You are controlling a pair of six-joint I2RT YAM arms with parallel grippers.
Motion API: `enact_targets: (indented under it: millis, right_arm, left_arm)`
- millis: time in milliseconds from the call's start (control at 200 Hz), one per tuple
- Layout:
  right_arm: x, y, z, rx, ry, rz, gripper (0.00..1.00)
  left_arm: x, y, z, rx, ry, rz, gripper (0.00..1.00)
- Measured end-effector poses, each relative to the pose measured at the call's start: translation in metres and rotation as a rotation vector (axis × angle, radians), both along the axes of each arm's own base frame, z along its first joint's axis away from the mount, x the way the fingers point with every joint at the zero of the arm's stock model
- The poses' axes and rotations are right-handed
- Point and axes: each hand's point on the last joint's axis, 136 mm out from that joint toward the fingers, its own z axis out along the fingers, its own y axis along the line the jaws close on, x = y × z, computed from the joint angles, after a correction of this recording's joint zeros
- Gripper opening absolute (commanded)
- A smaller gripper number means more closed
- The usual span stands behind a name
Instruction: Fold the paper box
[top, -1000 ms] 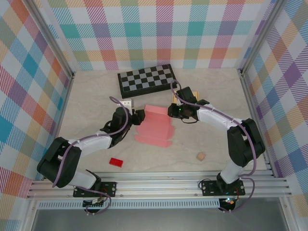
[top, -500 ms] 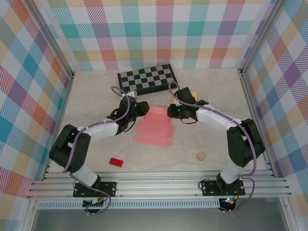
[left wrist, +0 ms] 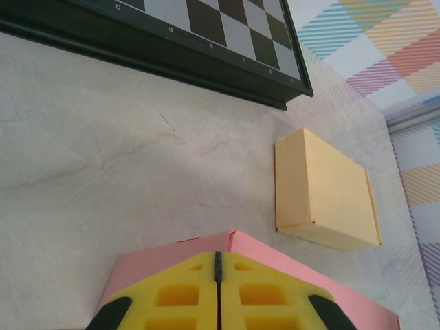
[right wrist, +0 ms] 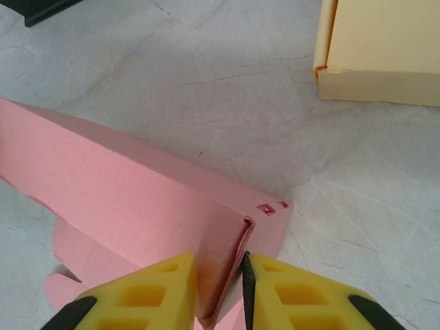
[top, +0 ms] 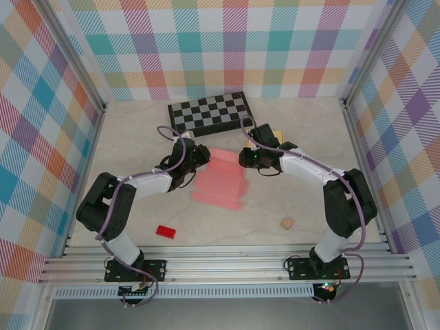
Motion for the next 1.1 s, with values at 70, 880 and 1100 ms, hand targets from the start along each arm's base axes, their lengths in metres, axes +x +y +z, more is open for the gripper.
enact_targets:
  millis: [70,880,1100]
  right_arm:
    - [0.001,0.0,0.0,-0.001,-0.003,-0.002,0.25]
    - [0.002,-0.003,-0.001,-0.034,-0.012,-0.03,0.25]
    - [0.004,-0.004,-0.001,-0.038,-0.018,-0.059,0.25]
  left_arm:
    - [0.002,0.0,-0.001,-0.004,-0.003,0.012,0.02]
    - [-0.003,0.013,-0.003,0.057,0.029,0.086,0.22]
    - [-0.037,0.063,-0.015,0.148,0.148,0.131,0.3]
